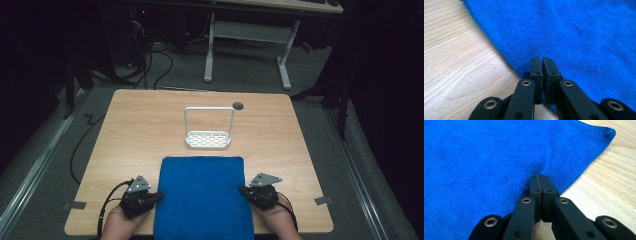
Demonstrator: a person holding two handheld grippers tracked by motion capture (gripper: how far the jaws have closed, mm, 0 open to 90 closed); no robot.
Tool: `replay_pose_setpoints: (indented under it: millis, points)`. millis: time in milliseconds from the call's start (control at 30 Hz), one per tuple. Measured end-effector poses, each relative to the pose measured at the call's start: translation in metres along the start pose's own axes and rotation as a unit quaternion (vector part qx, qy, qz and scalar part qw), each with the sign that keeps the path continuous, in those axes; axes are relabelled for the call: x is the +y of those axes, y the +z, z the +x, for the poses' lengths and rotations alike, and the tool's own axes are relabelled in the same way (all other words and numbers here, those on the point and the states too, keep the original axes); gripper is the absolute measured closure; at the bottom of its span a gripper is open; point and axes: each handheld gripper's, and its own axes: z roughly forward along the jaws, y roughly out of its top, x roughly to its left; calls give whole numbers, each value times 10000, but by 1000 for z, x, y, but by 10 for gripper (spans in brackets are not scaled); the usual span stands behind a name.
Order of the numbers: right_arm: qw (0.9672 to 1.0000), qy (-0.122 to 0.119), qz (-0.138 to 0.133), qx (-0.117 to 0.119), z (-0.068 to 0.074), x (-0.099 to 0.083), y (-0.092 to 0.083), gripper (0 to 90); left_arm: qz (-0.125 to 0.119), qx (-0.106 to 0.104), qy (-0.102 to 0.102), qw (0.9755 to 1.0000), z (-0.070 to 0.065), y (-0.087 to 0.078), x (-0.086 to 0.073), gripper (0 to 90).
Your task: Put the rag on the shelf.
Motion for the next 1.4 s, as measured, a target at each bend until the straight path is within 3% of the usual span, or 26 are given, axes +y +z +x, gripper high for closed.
replay_pose_setpoints:
  millis: [433, 500, 567, 667, 733, 800, 867, 1067, 1167, 1300, 1400]
  points:
    - [9997, -20, 5, -228, -5, -2, -3, 877, -18, -41, -172, 9998, 7, 0, 1, 873]
    - [9994, -36, -110, -318, -6, -2, -5, 852, -35, -83, -251, 9996, 8, 0, 1, 864]
    - [9989, 92, -264, -368, -11, -3, -9, 822, -44, -97, -279, 9996, 8, 0, 1, 853]
    - [9975, 303, -419, -474, -20, -6, -15, 787, -348, -83, -410, 9985, 13, -6, 4, 796]
    - [9969, 388, -465, -508, -24, -8, -17, 783, -547, 42, -479, 9973, 18, -9, 7, 756]
    - [9966, 409, -485, -525, -26, -9, -18, 779, -619, 119, -522, 9966, 21, -10, 9, 716]
    - [9963, 495, -486, -514, -29, -10, -18, 772, -642, 302, -638, 9954, 32, -6, 15, 679]
    - [9970, 404, -423, -512, -29, -10, -15, 759, -674, 572, -654, 9939, 47, 10, 38, 605]
    - [9969, 431, -424, -509, -29, -10, -15, 756, -704, 494, -723, 9937, 55, 20, 51, 574]
    - [9966, 448, -453, -529, -30, -12, -17, 752, -776, 660, -712, 9922, 59, 32, 63, 536]
    - [9962, 502, -450, -557, -30, -14, -18, 751, -865, 547, -998, 9897, 65, 37, 66, 543]
